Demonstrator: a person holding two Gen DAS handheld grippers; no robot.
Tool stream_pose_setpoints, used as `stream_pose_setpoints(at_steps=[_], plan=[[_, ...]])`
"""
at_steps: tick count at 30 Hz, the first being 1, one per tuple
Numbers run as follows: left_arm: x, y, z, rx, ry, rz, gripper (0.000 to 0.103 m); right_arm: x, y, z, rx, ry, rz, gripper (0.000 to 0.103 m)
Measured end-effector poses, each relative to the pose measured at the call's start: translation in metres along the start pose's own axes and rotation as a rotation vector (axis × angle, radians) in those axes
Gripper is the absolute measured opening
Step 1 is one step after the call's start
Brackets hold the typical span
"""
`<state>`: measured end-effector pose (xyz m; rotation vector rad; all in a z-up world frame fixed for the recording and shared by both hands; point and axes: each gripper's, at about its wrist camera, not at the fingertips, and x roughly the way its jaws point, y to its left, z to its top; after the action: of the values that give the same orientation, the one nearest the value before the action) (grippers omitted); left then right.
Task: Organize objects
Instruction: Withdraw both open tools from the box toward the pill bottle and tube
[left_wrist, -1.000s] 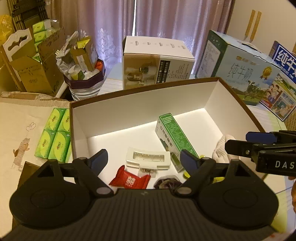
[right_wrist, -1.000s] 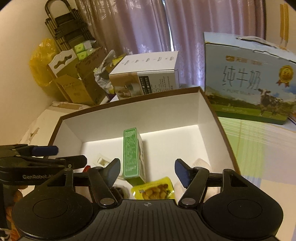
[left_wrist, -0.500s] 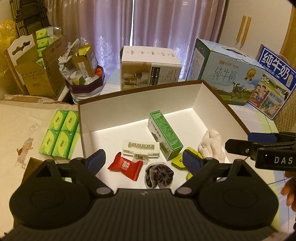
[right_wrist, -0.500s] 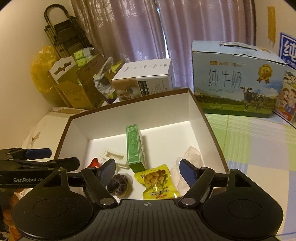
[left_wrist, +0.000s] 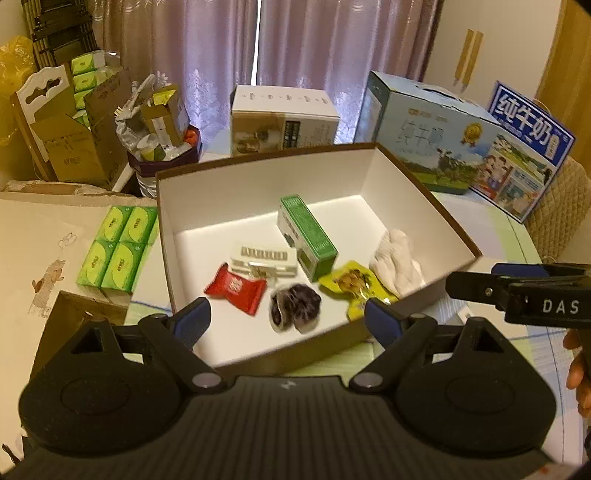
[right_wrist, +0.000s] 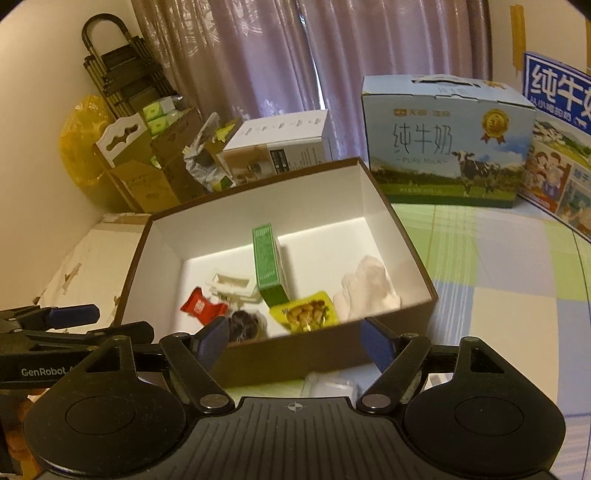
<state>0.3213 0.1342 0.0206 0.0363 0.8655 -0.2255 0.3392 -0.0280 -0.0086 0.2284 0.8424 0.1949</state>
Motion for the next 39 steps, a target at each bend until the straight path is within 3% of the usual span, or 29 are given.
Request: stream_pose_setpoints(at_steps=[15,39], plan=[[-0.015,-0.006,-0.042,-0.007,0.041,-0.004,0.088,-0.017,-0.006,-0.05,0.018,0.084,-0.018,0.075],[0.01,0.003,-0.09,-0.016,0.157,0.016,0.088,0.02,-0.031,-0.117,0.116,0.323,-0.081,0.075]])
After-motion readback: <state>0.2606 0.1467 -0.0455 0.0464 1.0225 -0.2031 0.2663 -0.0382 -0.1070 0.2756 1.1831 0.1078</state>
